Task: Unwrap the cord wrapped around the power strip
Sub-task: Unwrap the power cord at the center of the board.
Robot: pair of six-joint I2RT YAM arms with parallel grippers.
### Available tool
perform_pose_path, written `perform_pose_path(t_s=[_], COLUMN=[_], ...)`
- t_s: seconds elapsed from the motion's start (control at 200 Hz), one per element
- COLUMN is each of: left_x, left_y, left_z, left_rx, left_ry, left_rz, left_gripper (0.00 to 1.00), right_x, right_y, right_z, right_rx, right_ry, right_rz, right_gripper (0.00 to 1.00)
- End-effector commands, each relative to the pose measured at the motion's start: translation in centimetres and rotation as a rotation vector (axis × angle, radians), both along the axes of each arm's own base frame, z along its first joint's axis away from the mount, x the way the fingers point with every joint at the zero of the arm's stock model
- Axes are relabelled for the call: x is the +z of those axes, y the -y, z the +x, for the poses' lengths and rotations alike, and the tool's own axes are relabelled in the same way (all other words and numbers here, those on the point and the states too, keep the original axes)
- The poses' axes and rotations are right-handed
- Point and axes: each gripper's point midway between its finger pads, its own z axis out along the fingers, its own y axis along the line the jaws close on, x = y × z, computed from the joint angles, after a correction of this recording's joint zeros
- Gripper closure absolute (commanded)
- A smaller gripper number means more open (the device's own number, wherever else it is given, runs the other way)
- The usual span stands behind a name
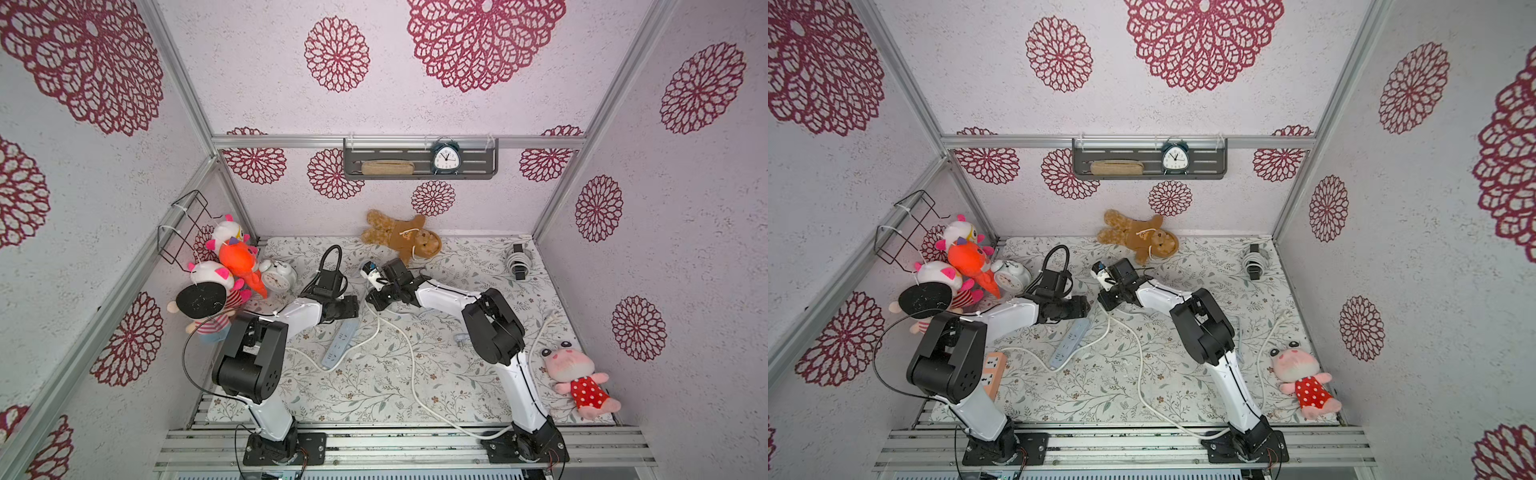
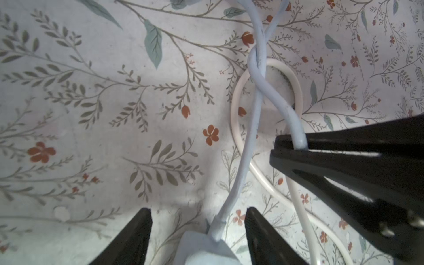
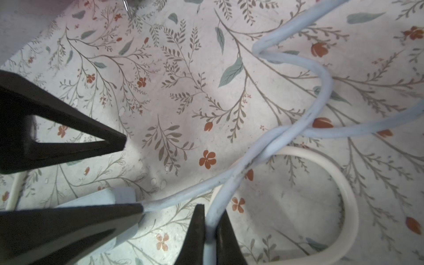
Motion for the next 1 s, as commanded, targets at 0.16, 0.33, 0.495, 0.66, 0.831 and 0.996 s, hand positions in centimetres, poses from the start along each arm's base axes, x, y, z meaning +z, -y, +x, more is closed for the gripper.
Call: perform_pose_path(t_s=[0.16, 0.33, 0.495, 0.66, 0.831, 0.996], left_x=[-0.5, -1.2, -1.5, -1.9, -2.1, -1.8], left_y=[2.8, 2.8, 2.7, 2.3, 0.5, -1.8], left_z=[1.5, 2.1, 2.4, 2.6, 2.4, 2.1], left_rx=[-0.055, -0.039, -0.035, -0.022, 0.029, 0.09], left_ry=[0.026, 0.022, 0.024, 0.019, 0.007, 0.011], left_rz=[-0.056, -0.055, -0.047, -0.025, 0.037, 0.066], left_gripper=[0.36, 0.44, 0.56, 0.8, 1.0, 1.0], right_x=[5.9, 7.0, 8.3, 9.6, 10.3, 9.6], right_y=[-0.4, -0.1, 0.5, 1.0, 2.4, 5.7], right_z=[0.9, 0.8, 0.7, 0.5, 0.8, 1.6], right_rx=[-0.018, -0.022, -0.029, -0.032, -0.062, -0.128], right_ry=[0.046, 0.035, 0.024, 0.029, 0.027, 0.003], right_rz=[0.147, 0.191, 0.234, 0.253, 0.253, 0.221], right_gripper=[0.95, 0.95, 0.96, 0.96, 0.97, 0.98])
